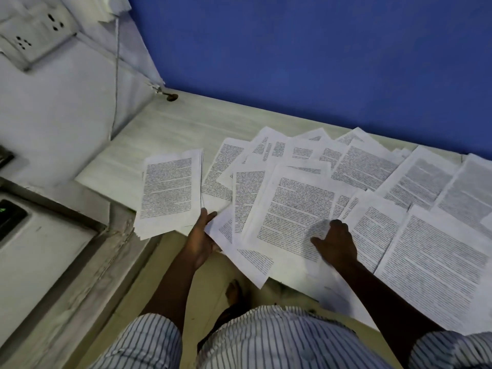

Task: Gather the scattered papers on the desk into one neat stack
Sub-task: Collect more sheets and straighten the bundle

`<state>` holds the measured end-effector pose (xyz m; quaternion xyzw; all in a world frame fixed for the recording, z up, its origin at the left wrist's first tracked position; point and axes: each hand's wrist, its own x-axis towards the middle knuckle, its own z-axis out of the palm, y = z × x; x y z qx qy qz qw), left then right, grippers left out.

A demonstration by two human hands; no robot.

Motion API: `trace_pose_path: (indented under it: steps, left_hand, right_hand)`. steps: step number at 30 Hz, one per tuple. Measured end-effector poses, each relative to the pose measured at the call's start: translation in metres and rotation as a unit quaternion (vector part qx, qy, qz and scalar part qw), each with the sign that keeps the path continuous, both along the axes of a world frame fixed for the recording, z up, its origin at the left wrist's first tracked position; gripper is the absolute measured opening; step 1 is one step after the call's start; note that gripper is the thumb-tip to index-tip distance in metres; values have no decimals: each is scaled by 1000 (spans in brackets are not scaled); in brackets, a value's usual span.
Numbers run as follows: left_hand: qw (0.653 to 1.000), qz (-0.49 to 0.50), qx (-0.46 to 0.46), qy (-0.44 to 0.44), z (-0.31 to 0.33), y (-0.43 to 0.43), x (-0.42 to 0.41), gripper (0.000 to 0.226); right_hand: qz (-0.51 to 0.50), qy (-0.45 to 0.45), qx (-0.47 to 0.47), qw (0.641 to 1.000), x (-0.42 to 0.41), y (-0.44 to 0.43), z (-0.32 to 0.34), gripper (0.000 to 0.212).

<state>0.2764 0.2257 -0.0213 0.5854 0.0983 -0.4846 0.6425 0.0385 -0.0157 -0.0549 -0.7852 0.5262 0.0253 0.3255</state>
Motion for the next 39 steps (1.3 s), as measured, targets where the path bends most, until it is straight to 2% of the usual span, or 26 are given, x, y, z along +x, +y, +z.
trace_pose_path:
  steps: [2, 4, 6, 8, 11, 13, 17, 19, 21, 23, 25, 27, 32, 34, 39]
  left_hand:
    - [999, -16, -16, 29, 0, -1, 13, 77]
    - [996, -83, -24, 37, 0, -4, 18, 80]
    - [990, -137, -7, 36, -2, -8, 23, 73]
    - [981, -184, 66, 0, -1, -20, 29, 62]
    - [949, -283, 119, -74, 1, -42, 40, 55]
    - [931, -329, 122, -105, 2, -55, 45, 48]
    - [890, -448, 73, -46, 4, -72, 51, 42]
    - [895, -440, 70, -29, 2, -78, 55, 47]
    - [925, -372, 72, -18, -3, -89, 56, 57]
    - [941, -315, 88, -86, -10, -101, 50, 48]
    - [914, -330, 121, -201, -14, -105, 41, 37]
    - [886, -363, 125, -260, -21, -106, 40, 41]
    - [897, -356, 104, -240, -18, -95, 79, 44]
    - [899, -349, 103, -245, -12, -85, 104, 52]
    - [915, -337, 70, -210, -8, -46, 158, 53]
  right_hand:
    - [7, -5, -5, 1000, 0, -1, -1, 81]
    - [-1, -9, -3, 1000, -1, 1, -2, 81]
    - [2, -13, -2, 1000, -1, 3, -4, 81]
    - [-2, -17, -3, 1000, -2, 3, -4, 81]
    - [-18, -17, -17, 1000, -1, 9, -5, 76]
    - [-35, -17, -28, 999, 2, 16, -4, 69]
    - [-49, -22, -48, 997, 7, 32, -2, 59]
    - [-41, -43, -59, 996, 9, 45, -3, 56]
    - [-37, -60, -69, 995, 11, 60, -6, 53]
    - [-25, -66, -72, 995, 12, 75, -9, 50]
    - [-15, -73, -64, 995, 15, 88, -11, 47]
    - [-42, -97, -59, 993, 17, 97, -11, 42]
    - [-164, -139, -77, 974, 16, 107, -10, 34]
    - [-181, -128, -75, 972, 18, 109, -10, 34]
    - [-196, -85, -65, 975, 37, 100, -6, 31]
